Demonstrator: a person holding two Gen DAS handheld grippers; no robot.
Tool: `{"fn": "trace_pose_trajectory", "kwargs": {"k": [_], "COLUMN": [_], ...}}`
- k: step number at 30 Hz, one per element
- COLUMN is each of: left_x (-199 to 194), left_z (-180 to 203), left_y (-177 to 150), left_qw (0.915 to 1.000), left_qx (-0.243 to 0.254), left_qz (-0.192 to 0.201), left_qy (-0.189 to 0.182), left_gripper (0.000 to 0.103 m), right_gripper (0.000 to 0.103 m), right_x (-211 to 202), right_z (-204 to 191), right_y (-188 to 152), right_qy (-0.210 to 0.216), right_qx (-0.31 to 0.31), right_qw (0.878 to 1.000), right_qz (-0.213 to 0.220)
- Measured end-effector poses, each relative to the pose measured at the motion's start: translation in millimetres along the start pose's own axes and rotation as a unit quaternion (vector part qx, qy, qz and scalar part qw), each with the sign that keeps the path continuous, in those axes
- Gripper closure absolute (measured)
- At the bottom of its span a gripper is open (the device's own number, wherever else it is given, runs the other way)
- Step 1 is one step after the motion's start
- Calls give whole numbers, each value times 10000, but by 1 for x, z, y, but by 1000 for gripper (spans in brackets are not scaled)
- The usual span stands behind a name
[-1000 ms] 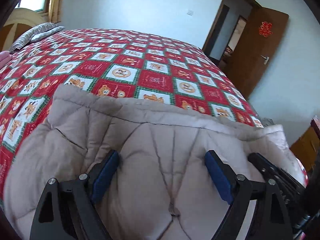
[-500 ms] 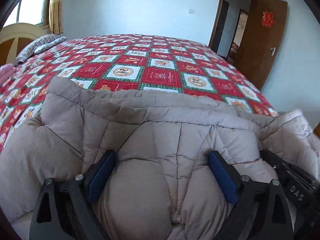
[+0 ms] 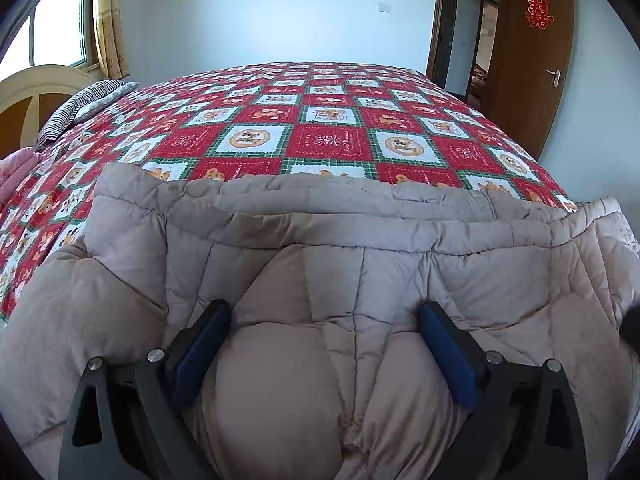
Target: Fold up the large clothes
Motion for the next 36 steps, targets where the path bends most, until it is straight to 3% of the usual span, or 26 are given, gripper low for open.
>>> {"fn": "trace_pose_trajectory", "kwargs": {"k": [2,6,14,17,20,25,28,32,36], "left_x": [0,0,-9,-39,-100,-184,-213,-225,-220], "left_z": [0,0,-1,-7,-26,-72,-104,-122,-115], "left_y": [0,0,-1,-2,-9,-63,-111,-161,-170], "left_qw": [10000,10000,9997,9982,9967,9970,9909,9779,9713], "left_qx": [1,8,-56,-115,-246,-468,-1169,-1907,-2040], "left_qz": [1,-6,-75,-185,135,364,465,504,605], "left_qy": [-3,2,-236,-560,-765,-492,-479,-695,-1058], "left_gripper": [7,7,7,7,7,7,7,7,7], "right_gripper": [93,93,96,96,96,96,96,96,96], "right_x": [6,28,48,48,47,44,45,22,-34], "right_z": [-5,-8,-4,-7,-9,-13,-18,-19,-23], "right_y": [-14,-34,-44,-45,-45,-44,-41,-34,-39], "right_qy": [179,10,84,-63,-115,-289,-425,-422,180], "right_qx": [107,53,65,-60,-97,-246,-383,-441,-144], "right_qw": [9996,9997,9995,9996,9996,9991,9982,9980,9995], "right_qz": [-170,-231,-310,-269,-245,-182,-193,-156,196]}}
Point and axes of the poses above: each gripper's, at about its wrist camera, not at the fingertips, and x roughly the way its jaws point, z to its right, y to its top, the point moved 4 cm from there along x, roughly the way its jaws point, and after that the axes turned 12 degrees about -y, right-handed, at the moved point
